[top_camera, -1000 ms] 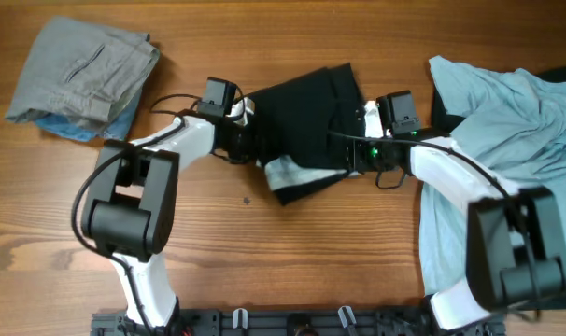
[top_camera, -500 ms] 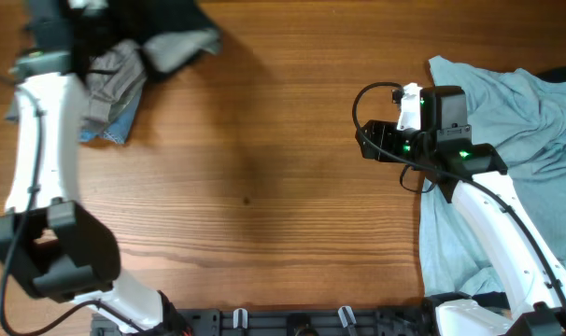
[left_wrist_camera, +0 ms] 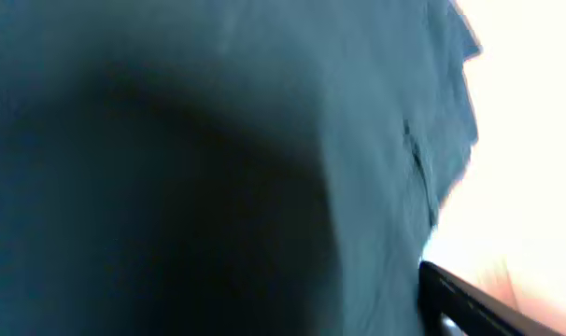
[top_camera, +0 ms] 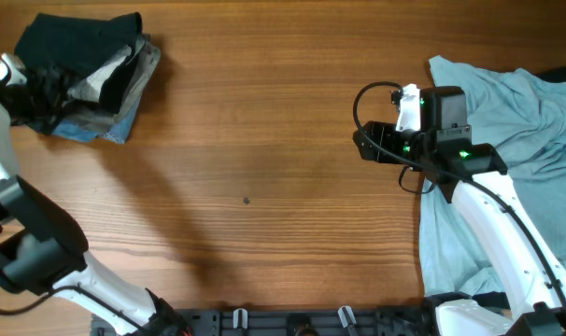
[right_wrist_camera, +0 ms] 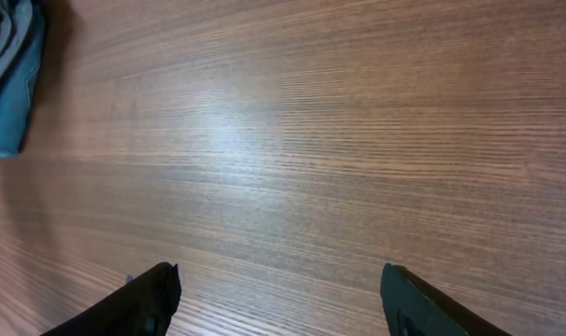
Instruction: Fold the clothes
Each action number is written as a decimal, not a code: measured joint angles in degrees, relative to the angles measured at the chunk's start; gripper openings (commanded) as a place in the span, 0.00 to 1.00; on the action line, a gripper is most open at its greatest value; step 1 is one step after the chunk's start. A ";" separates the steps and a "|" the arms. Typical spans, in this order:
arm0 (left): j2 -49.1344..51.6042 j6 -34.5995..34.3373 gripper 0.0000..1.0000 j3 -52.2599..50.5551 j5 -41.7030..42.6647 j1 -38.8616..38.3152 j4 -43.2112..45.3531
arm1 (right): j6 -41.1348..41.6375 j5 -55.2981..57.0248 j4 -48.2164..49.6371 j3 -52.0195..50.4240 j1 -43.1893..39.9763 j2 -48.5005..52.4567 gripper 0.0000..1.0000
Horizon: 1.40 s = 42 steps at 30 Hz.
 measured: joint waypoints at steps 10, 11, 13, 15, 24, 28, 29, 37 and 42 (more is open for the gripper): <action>-15.34 5.79 0.09 1.33 -10.82 -4.42 9.29 | 0.02 -0.04 0.98 0.00 0.00 0.00 0.72; -11.04 5.79 0.10 1.36 -11.96 -4.83 10.40 | 0.02 -0.28 0.85 0.00 0.00 0.00 0.70; 0.04 5.66 0.12 1.16 -13.27 -5.20 12.11 | 0.15 -0.81 0.46 0.00 0.00 0.02 0.70; 8.11 5.55 0.28 0.20 -12.59 -5.18 11.08 | 0.20 -1.51 0.59 0.00 0.00 0.00 0.62; -14.10 11.63 0.81 2.21 -8.83 -11.34 4.37 | -2.99 0.70 -0.76 8.52 0.00 -16.76 0.62; -37.07 21.14 1.00 4.17 -7.61 -20.26 -6.49 | -8.24 0.74 -5.75 8.90 0.00 -30.18 1.00; -39.41 22.10 1.00 4.42 -7.72 -21.49 -8.48 | -8.96 0.76 -6.23 8.90 0.00 -31.78 1.00; -39.80 23.78 1.00 4.11 -8.07 -22.86 -11.98 | -10.29 0.92 -7.10 8.90 0.00 -35.21 1.00; -39.80 23.78 1.00 4.09 -8.09 -22.86 -11.98 | 0.92 1.97 -11.04 8.94 0.00 -34.64 1.00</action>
